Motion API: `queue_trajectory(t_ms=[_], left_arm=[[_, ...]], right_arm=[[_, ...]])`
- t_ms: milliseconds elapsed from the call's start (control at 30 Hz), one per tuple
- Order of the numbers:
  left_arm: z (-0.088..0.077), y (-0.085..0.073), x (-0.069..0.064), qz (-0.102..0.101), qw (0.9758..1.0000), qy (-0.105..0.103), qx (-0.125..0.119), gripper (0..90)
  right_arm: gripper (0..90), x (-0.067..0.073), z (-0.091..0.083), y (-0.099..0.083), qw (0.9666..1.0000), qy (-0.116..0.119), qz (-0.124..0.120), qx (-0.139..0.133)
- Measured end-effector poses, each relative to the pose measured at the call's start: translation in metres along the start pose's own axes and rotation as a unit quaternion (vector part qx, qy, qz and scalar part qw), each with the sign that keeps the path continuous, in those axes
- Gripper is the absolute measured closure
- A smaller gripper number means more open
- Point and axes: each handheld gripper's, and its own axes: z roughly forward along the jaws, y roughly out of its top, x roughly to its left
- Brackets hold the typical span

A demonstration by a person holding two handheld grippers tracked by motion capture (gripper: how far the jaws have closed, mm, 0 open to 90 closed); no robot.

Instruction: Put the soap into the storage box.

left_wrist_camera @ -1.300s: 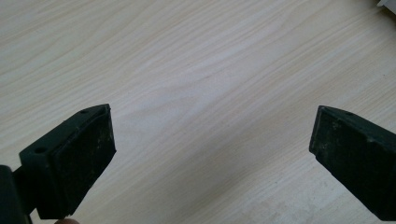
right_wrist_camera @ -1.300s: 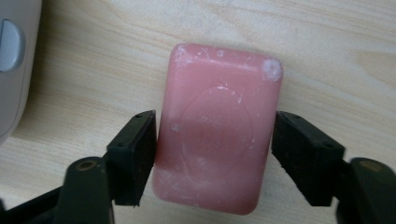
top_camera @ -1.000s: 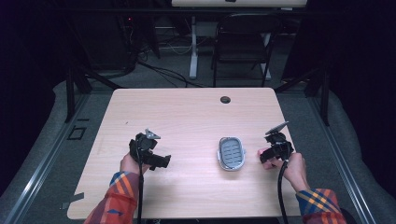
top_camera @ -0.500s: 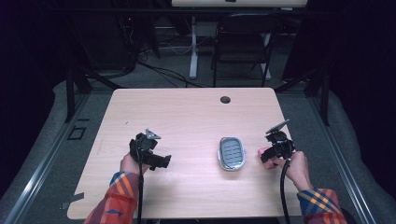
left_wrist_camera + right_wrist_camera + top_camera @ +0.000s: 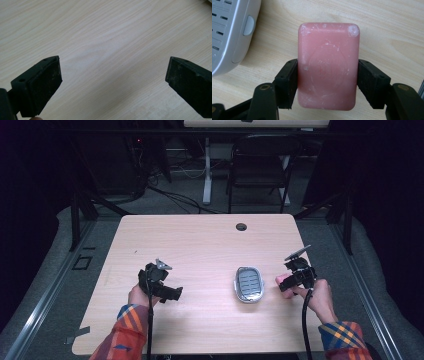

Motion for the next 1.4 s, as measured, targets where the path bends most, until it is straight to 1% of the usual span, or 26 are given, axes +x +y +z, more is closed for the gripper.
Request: queue_trajectory(t_ms=[33,133,233,367,467,533,567,600,667,733,767,900,933,1133,1233,1333,1367,1400], left_arm=[[-0.001,0.000,0.000,0.000,1.0000,0.001,-0.001,0.4],[-0.001,0.000,0.000,0.001,1.0000,0.002,0.001,0.5],[-0.001,0.000,-0.001,0.003,1.0000,0.004,0.002,0.6],[-0.001,0.000,-0.001,0.005,1.0000,0.003,0.003,0.6],[-0.001,0.000,-0.002,0.007,1.0000,0.005,0.001,0.6],[-0.002,0.000,-0.002,0.007,1.0000,0.006,0.000,0.6],[-0.002,0.000,-0.003,0.008,1.0000,0.006,0.000,0.6],[-0.002,0.000,-0.003,0.008,1.0000,0.005,0.000,0.6],[-0.001,0.001,-0.004,0.008,1.0000,0.003,0.001,0.6],[-0.001,0.001,-0.005,0.010,0.9999,0.006,0.001,0.7],[-0.001,0.001,-0.005,0.011,0.9999,0.006,0.001,0.6],[0.000,0.002,-0.004,0.013,0.9999,0.004,0.002,0.6],[0.000,0.002,-0.004,0.013,0.9999,0.004,0.002,0.7],[0.000,0.001,-0.004,0.011,0.9999,0.004,0.002,0.6],[0.000,0.002,-0.005,0.014,0.9999,0.005,0.008,0.7],[0.001,0.002,-0.005,0.015,0.9998,0.004,0.008,0.8],[0.001,0.002,-0.005,0.014,0.9999,0.005,0.008,0.8],[0.001,0.002,-0.005,0.014,0.9999,0.005,0.008,0.8]], right_arm=[[36.6,0.001,-0.001,0.000,1.0000,0.003,-0.005,0.003],[36.6,0.002,-0.002,0.001,1.0000,0.002,-0.008,0.004],[36.6,0.003,-0.006,0.001,0.9999,0.003,-0.011,-0.005],[36.6,0.004,-0.009,0.001,0.9999,0.003,-0.015,-0.007],[36.6,0.006,-0.010,0.001,0.9999,0.000,-0.013,-0.009],[36.6,0.006,-0.011,0.001,0.9998,0.001,-0.017,-0.007],[36.6,0.007,-0.011,0.000,0.9998,0.002,-0.011,-0.015],[36.6,0.007,-0.013,0.001,0.9998,0.002,-0.015,-0.010],[36.6,0.007,-0.015,0.001,0.9998,0.004,-0.018,-0.009],[36.6,0.009,-0.016,0.000,0.9997,0.008,-0.013,-0.018],[36.6,0.010,-0.018,0.000,0.9997,0.008,-0.019,-0.011],[36.6,0.011,-0.021,0.000,0.9997,0.007,-0.022,-0.010],[36.6,0.012,-0.023,0.001,0.9996,0.009,-0.027,-0.006],[36.6,0.016,-0.031,0.004,0.9993,0.010,-0.032,-0.015],[36.6,0.018,-0.034,0.006,0.9992,0.010,-0.035,-0.018],[36.6,0.019,-0.035,0.006,0.9992,0.009,-0.035,-0.018],[36.6,0.019,-0.035,0.007,0.9990,0.012,-0.041,-0.014],[36.6,0.019,-0.035,0.007,0.9990,0.012,-0.041,-0.014]])
